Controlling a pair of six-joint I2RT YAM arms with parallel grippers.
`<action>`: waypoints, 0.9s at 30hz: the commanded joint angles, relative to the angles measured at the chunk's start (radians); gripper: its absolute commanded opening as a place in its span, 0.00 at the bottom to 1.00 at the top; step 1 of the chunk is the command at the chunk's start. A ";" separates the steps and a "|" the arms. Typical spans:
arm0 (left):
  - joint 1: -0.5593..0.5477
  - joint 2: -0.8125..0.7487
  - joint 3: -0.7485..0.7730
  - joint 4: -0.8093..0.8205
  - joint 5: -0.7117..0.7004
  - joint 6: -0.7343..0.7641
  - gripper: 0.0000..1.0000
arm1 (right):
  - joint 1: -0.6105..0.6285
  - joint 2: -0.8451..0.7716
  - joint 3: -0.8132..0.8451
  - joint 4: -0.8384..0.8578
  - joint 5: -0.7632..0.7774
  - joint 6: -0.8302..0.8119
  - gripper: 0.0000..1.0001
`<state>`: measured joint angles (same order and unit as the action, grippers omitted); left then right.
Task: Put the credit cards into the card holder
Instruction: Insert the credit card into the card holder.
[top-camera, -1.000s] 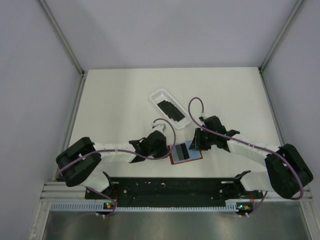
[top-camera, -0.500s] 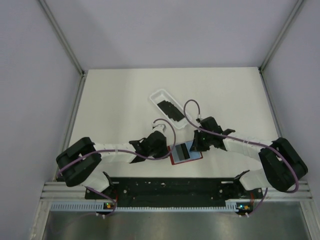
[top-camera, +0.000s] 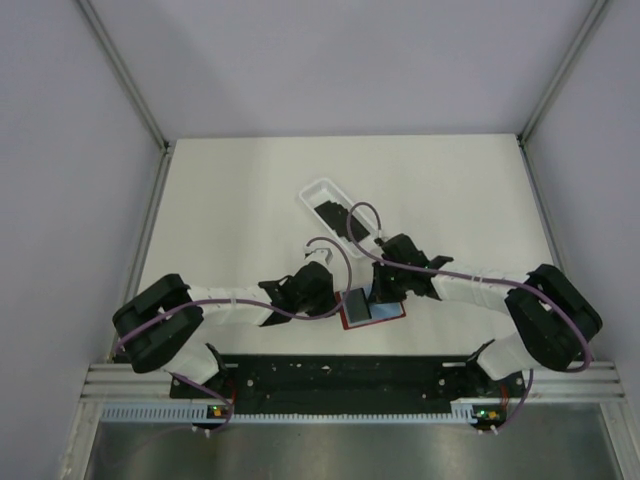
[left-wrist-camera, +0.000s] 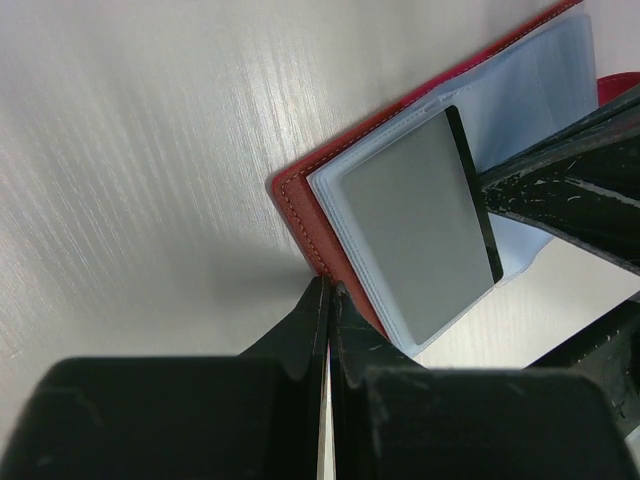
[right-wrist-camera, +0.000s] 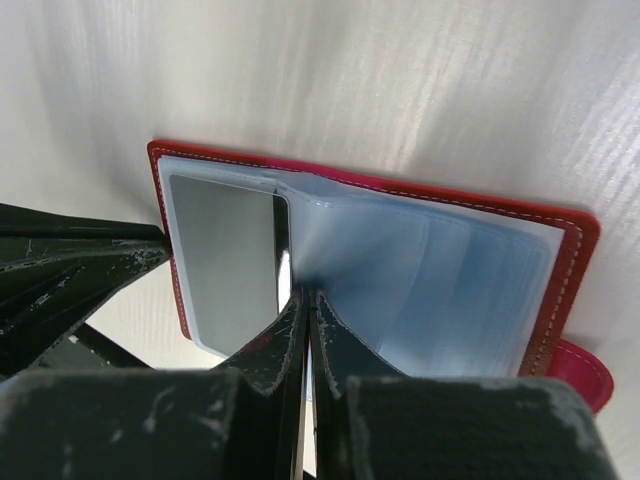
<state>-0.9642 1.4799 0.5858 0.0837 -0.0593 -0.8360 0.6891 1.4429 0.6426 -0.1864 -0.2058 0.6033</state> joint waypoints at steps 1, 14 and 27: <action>-0.013 0.019 -0.001 0.022 0.010 0.000 0.00 | 0.055 0.037 0.043 0.018 0.006 0.009 0.00; -0.015 0.007 -0.007 0.018 0.000 -0.002 0.00 | 0.087 -0.080 0.086 -0.093 0.152 -0.033 0.12; -0.015 0.006 -0.004 0.011 -0.002 -0.002 0.00 | 0.086 -0.259 0.147 -0.369 0.471 -0.108 0.65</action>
<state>-0.9726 1.4803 0.5850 0.0864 -0.0601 -0.8394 0.7658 1.1858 0.7551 -0.4511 0.1444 0.5194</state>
